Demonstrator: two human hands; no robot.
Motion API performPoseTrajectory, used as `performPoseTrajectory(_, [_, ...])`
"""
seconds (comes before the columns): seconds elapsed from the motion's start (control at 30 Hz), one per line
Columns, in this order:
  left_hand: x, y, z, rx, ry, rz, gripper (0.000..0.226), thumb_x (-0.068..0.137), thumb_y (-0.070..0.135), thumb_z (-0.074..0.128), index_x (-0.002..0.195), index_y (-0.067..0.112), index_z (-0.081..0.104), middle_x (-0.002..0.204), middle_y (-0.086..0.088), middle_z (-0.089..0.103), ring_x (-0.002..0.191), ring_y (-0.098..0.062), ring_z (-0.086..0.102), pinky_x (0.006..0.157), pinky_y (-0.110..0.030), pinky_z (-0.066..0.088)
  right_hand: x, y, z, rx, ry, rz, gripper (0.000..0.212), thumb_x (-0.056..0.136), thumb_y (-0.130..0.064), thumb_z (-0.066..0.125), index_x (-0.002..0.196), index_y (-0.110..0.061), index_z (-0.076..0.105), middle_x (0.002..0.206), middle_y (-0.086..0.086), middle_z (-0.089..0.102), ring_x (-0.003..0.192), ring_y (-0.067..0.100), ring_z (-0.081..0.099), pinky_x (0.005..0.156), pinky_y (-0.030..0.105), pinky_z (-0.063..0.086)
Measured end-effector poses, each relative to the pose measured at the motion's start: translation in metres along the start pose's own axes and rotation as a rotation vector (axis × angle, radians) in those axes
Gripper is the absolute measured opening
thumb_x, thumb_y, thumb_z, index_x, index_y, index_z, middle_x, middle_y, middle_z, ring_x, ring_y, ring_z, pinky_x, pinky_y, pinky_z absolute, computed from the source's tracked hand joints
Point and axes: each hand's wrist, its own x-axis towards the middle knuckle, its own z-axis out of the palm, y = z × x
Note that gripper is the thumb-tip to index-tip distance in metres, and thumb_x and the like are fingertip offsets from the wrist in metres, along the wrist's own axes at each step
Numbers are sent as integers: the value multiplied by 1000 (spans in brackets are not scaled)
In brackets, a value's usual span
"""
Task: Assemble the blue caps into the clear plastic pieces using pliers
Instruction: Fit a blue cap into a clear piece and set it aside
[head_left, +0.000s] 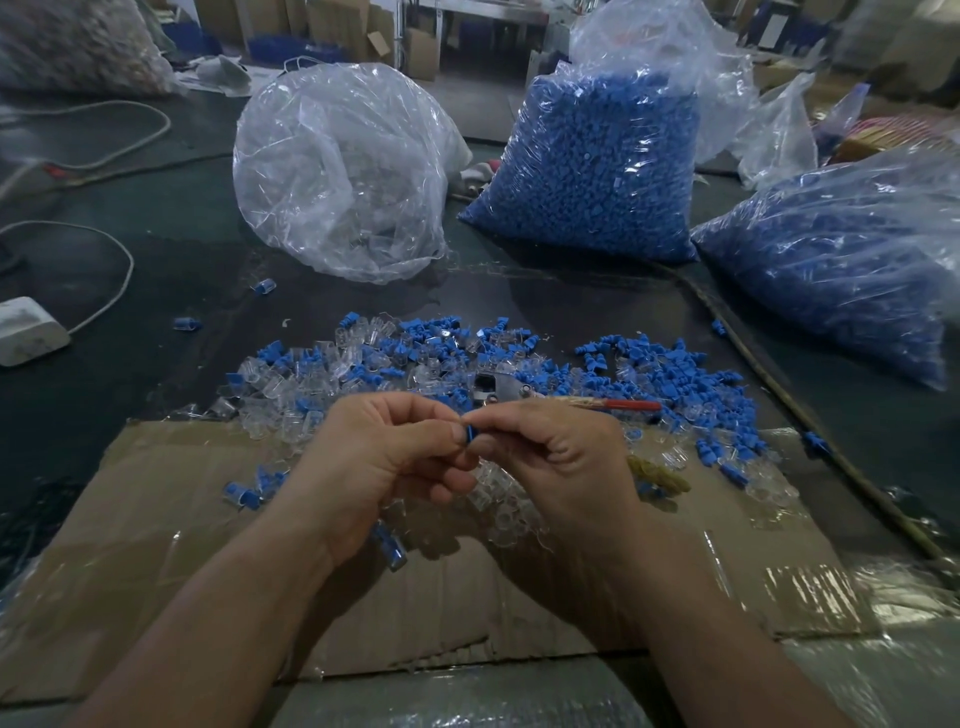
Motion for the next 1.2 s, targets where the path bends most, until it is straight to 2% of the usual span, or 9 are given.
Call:
performPoseTrajectory(0.17, [1, 0, -2, 5, 8, -3, 4, 55, 11, 67, 56, 13, 71, 59, -14, 67, 48, -19, 65, 41, -20, 49, 1, 1, 0, -97, 8, -70, 20, 79, -16, 63, 93, -4, 71, 81, 3, 71, 77, 6, 63, 71, 17, 52])
performPoseTrajectory(0.4, [0, 1, -1, -4, 0, 5, 2, 54, 13, 68, 55, 12, 70, 57, -12, 65, 44, -17, 62, 39, -18, 46, 2, -1, 1, -96, 32, -116, 17, 81, -13, 62, 92, -4, 70, 78, 3, 70, 73, 7, 63, 65, 26, 54])
performPoseTrajectory(0.57, [0, 1, 0, -12, -2, -1, 2, 55, 11, 67, 56, 10, 68, 56, -13, 64, 43, -17, 61, 38, -18, 46, 3, -2, 0, -96, 30, -130, 17, 80, -14, 62, 90, -4, 71, 75, 2, 70, 72, 6, 63, 65, 20, 53])
performPoseTrajectory(0.9, [0, 1, 1, 3, 13, -14, 13, 55, 9, 65, 66, 3, 63, 57, -14, 65, 43, -16, 60, 38, -19, 46, 2, -2, -2, -149, -34, -83, 19, 82, -16, 59, 95, -7, 70, 79, 1, 70, 74, 6, 63, 67, 23, 54])
performPoseTrajectory(1.03, [1, 0, 0, 9, 16, -9, 15, 56, 10, 65, 68, 2, 63, 57, -14, 65, 44, -17, 61, 39, -19, 47, 3, -3, -2, -138, -30, -91, 20, 82, -17, 59, 95, -6, 70, 79, 1, 71, 76, 6, 63, 69, 18, 53])
performPoseTrajectory(1.1, [2, -1, -1, 7, 17, -10, 15, 57, 9, 65, 70, 1, 63, 57, -13, 65, 44, -17, 61, 40, -19, 47, 3, -4, -3, -145, -39, -58, 24, 79, -21, 60, 96, -6, 70, 81, 2, 71, 77, 6, 63, 70, 17, 53])
performPoseTrajectory(1.2, [2, -1, -2, -10, 25, -8, 17, 57, 10, 65, 72, 1, 62, 58, -13, 65, 45, -17, 61, 41, -19, 48, 6, -7, -11, -219, -73, 106, 49, 69, -47, 63, 101, -9, 69, 83, -6, 68, 74, 3, 62, 67, 17, 53])
